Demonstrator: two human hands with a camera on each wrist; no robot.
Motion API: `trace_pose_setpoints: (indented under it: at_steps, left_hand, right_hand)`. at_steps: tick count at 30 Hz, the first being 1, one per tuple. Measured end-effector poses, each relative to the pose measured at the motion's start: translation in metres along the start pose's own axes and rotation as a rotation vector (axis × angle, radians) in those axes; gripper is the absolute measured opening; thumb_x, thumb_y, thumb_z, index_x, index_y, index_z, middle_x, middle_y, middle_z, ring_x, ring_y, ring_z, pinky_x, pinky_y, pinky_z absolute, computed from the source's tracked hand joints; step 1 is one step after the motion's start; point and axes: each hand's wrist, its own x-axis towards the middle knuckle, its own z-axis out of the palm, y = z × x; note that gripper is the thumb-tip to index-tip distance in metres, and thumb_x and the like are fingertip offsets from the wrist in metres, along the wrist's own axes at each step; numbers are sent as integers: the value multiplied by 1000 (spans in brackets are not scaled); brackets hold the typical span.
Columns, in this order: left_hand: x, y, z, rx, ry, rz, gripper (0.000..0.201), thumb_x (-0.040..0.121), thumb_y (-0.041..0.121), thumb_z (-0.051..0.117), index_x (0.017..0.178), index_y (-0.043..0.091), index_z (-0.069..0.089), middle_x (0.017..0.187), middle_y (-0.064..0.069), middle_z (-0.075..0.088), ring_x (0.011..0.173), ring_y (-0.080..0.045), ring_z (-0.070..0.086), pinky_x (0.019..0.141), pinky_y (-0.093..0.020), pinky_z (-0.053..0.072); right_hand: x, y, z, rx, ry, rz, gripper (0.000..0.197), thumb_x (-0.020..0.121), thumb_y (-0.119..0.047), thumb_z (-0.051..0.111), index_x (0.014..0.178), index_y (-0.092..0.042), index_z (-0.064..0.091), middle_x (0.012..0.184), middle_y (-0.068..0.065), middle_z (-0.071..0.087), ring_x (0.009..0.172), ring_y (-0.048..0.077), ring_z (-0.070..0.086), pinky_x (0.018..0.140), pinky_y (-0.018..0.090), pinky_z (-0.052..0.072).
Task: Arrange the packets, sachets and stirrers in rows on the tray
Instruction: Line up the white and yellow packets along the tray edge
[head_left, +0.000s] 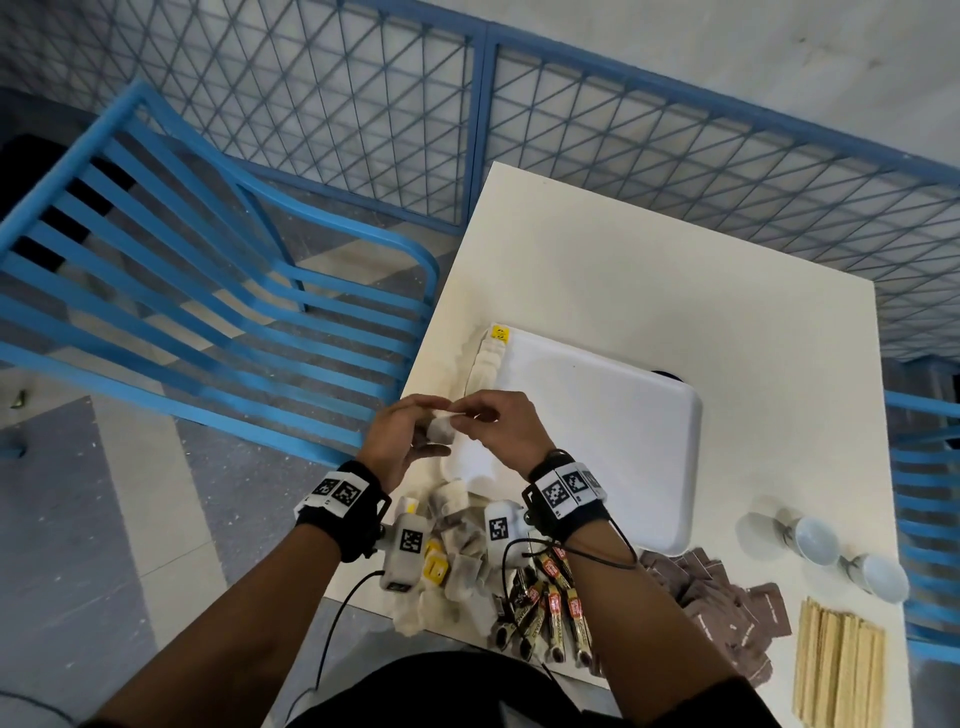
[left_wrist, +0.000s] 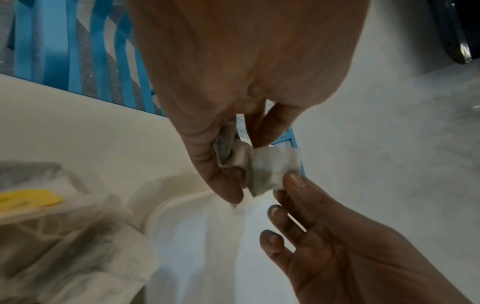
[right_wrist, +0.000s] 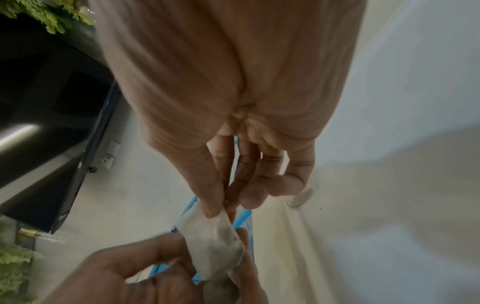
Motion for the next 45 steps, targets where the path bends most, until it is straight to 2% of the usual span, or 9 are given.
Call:
trace_pose_setpoints:
  at_steps: [4, 8, 12, 15, 20, 31, 39, 42, 45]
  left_hand:
    - [-5, -4, -1, 50, -107, 3, 26, 97, 28, 65, 102, 4, 71, 82, -14, 65, 73, -23, 63, 66, -38, 54]
    - [-8, -13, 0, 126, -105, 107, 25, 89, 19, 77, 105, 1, 69, 88, -15, 72, 74, -21, 63, 64, -34, 53]
    - [-7, -15, -2, 117, -62, 153, 11, 89, 12, 76, 93, 4, 68, 81, -13, 71, 70, -23, 60, 60, -33, 53]
    - [-8, -15, -3, 140, -69, 157, 8, 90, 11, 74, 91, 5, 69, 82, -13, 72, 70, -22, 61, 59, -32, 53]
    - [-9, -17, -3, 168, -69, 133, 9, 89, 15, 77, 88, 8, 71, 86, -15, 75, 68, -20, 60, 61, -33, 53]
    - [-4, -17, -6, 182, -57, 158, 9, 90, 14, 75, 92, 6, 72, 87, -13, 74, 71, -21, 59, 62, -35, 53]
    - [2, -18, -5, 185, -47, 140, 10, 91, 16, 74, 93, 7, 73, 85, -12, 73, 68, -18, 59, 62, -35, 54]
    - [5, -18, -5, 201, -27, 123, 9, 93, 15, 73, 96, 7, 72, 83, -11, 71, 67, -18, 60, 62, -36, 54]
    - [11, -21, -11, 212, 6, 84, 12, 95, 4, 63, 105, 8, 71, 90, -13, 71, 74, -24, 63, 62, -36, 55]
  right_hand:
    - [-1, -2, -4, 32, 33, 41, 9, 82, -19, 79, 89, -22, 75, 83, -11, 73, 70, 0, 63, 65, 16, 47]
    - [-3, -3, -6, 102, 71, 98, 12, 82, -14, 78, 90, -19, 72, 86, -7, 72, 71, 2, 63, 63, 16, 46]
    - [-6, -8, -9, 239, 51, 137, 19, 87, -16, 73, 106, -11, 73, 89, 0, 71, 68, 6, 61, 58, 12, 44]
    - [-4, -7, -7, 86, 65, 98, 17, 86, -30, 76, 100, -19, 76, 88, -7, 74, 72, 3, 63, 71, 20, 49]
    - [0, -10, -4, 39, 162, 51, 6, 85, -22, 77, 90, -20, 76, 87, -12, 74, 80, -2, 65, 77, 17, 51]
    - [4, -7, -2, 11, 168, 74, 19, 85, -30, 78, 101, -20, 76, 93, -10, 73, 84, 0, 65, 75, 9, 47]
    - [2, 3, -1, -8, 151, 119, 21, 85, -30, 77, 103, -20, 72, 93, -7, 73, 83, 7, 67, 79, 19, 53]
    - [3, 11, 1, -31, 106, 124, 7, 84, -24, 77, 88, -22, 71, 85, -4, 74, 77, 16, 70, 76, 29, 56]
    - [9, 20, -2, -52, 230, 182, 6, 85, -23, 75, 84, -25, 70, 82, -7, 73, 76, 16, 69, 77, 29, 55]
